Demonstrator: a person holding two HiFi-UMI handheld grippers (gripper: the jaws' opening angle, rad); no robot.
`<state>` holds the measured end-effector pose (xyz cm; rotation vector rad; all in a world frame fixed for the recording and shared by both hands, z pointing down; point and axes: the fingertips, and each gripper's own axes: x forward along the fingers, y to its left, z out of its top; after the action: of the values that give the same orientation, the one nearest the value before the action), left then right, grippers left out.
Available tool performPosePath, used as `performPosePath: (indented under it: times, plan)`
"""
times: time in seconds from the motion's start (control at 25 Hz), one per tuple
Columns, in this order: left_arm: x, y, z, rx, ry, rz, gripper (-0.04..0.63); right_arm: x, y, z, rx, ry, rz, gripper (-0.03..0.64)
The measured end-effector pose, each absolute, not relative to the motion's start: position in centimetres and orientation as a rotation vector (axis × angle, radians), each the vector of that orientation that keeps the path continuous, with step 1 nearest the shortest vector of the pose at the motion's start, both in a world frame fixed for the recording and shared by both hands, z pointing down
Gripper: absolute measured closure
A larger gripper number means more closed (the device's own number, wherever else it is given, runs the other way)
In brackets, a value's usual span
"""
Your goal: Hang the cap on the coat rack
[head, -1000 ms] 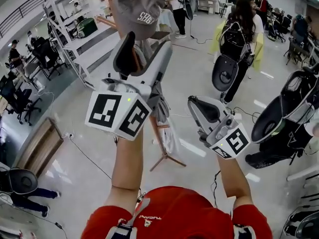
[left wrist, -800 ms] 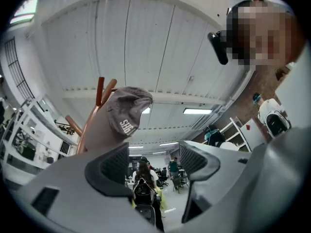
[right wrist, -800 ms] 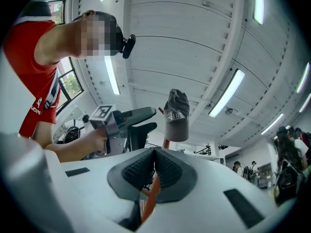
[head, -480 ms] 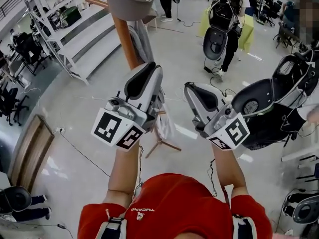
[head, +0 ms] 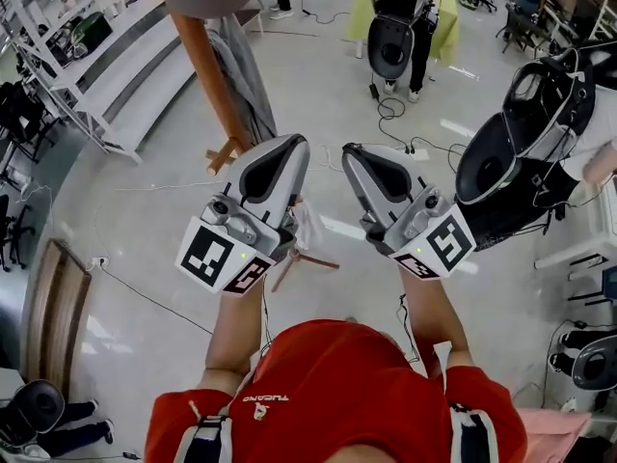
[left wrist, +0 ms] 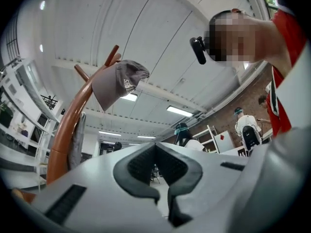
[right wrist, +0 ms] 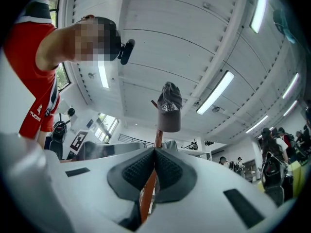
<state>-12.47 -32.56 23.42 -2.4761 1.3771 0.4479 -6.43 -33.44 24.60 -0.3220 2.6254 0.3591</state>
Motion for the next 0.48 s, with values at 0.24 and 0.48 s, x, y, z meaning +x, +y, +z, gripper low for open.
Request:
performPosePath:
  times: [0.24, 0.48]
  plan:
    - [-11.94, -32.96, 23.76, -2.500, 1.361, 0.474, 0.587, -5.58, -33.75, 24.68, -0.360, 2.624, 0.368, 0.594]
    - [-12.49, -32.22, 23.70, -2.508, 1.349, 0.466, 0.588, -6.28, -33.02, 24.26, -0.361, 2.625, 0.376, 0.594]
